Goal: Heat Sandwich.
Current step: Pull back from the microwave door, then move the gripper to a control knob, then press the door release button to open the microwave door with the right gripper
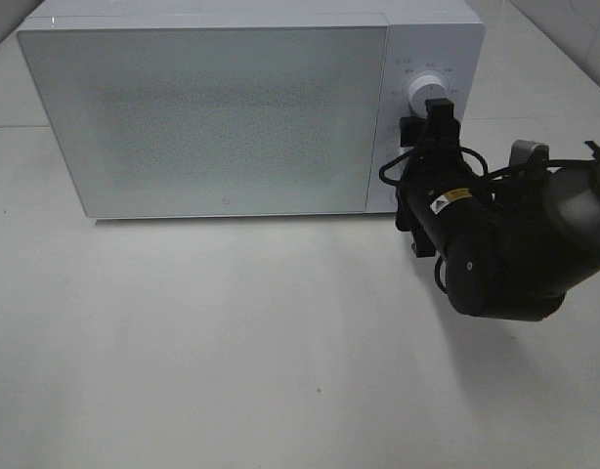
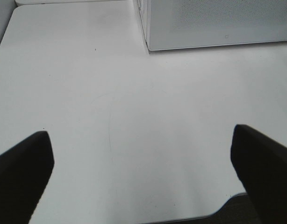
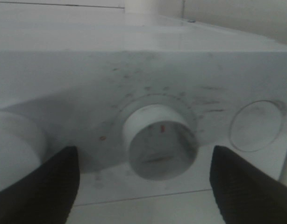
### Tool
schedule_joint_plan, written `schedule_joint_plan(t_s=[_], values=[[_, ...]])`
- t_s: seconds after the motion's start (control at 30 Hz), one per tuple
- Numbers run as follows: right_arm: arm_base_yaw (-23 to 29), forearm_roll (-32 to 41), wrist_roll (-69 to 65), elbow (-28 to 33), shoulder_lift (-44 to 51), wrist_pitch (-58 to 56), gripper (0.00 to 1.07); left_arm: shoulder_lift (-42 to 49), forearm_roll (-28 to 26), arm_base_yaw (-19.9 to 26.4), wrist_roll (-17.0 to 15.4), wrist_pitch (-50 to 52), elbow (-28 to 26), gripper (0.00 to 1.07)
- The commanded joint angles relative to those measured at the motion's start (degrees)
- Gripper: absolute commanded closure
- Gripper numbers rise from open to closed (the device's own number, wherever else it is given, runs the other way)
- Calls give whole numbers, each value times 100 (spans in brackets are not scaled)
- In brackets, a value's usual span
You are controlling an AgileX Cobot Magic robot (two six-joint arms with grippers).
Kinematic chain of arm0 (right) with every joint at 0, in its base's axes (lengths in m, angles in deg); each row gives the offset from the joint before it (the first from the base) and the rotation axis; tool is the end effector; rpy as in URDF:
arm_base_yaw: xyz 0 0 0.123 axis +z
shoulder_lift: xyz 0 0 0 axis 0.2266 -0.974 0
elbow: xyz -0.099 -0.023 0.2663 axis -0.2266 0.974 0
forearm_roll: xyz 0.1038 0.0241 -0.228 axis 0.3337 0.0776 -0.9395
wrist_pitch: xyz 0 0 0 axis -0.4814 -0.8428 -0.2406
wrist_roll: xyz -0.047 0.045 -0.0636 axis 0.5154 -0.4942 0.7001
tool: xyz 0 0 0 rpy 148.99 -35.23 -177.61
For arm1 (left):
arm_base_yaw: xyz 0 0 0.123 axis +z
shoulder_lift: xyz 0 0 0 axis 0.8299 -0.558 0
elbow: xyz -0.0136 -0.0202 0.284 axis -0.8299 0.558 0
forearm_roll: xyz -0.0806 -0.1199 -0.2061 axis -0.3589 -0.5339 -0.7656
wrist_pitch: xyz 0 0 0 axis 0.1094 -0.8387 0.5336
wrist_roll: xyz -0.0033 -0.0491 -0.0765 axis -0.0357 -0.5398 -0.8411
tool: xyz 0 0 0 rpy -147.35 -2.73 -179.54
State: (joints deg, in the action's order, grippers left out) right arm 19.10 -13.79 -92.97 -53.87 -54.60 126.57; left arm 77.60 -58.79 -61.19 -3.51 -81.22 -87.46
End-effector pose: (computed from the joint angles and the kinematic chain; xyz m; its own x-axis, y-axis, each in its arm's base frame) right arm 0.3120 0.1453 0.1227 -0.0695 0.9955 -0.0637 0.0829 0.0694 0.9941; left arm -0.0093 -0.0031 0.2807 -0.4541 0.0340 -0.8903 0.1238 0.9920 -0.0252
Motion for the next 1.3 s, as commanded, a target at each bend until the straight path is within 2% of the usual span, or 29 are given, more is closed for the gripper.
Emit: schedule_joint_plan(t_s=[0.03, 0.33, 0.47, 0.57, 0.6, 0.73, 0.9, 1.03, 1.13, 1.17, 1.2, 1.3], values=[[-23, -286, 103, 155, 195, 670, 31, 92, -23, 6, -23, 74, 11, 9], [-23, -539, 481, 710, 848, -97, 31, 92, -23, 6, -23, 74, 11, 9], [-23, -619, 1003, 882, 1266, -991, 32, 92, -23, 6, -23, 74, 11, 9], [-23, -688, 1696, 871, 1621, -1942, 32, 92, -23, 6, -23, 74, 11, 9], [-23, -688, 1696, 871, 1621, -1942, 32, 92, -23, 6, -23, 74, 11, 9], [-74, -688, 3547, 871, 2229, -3541, 32, 92, -23, 6, -23, 74, 11, 9], [-241, -688, 4435, 871, 2538, -4383, 32, 92, -23, 6, -23, 74, 11, 9], [-745, -1100, 5901, 871, 3231, -5959, 32, 92, -23, 6, -23, 74, 11, 9], [-911, -1341, 6119, 871, 3449, -6429, 32, 92, -23, 6, -23, 74, 11, 9], [-1060, -1707, 6245, 871, 3650, -6853, 32, 92, -23, 6, -23, 74, 11, 9], [-1060, -1707, 6245, 871, 3650, -6853, 32, 92, -23, 6, -23, 74, 11, 9], [-1249, -2372, 6274, 871, 3976, -7460, 32, 92, -23, 6, -23, 74, 11, 9]])
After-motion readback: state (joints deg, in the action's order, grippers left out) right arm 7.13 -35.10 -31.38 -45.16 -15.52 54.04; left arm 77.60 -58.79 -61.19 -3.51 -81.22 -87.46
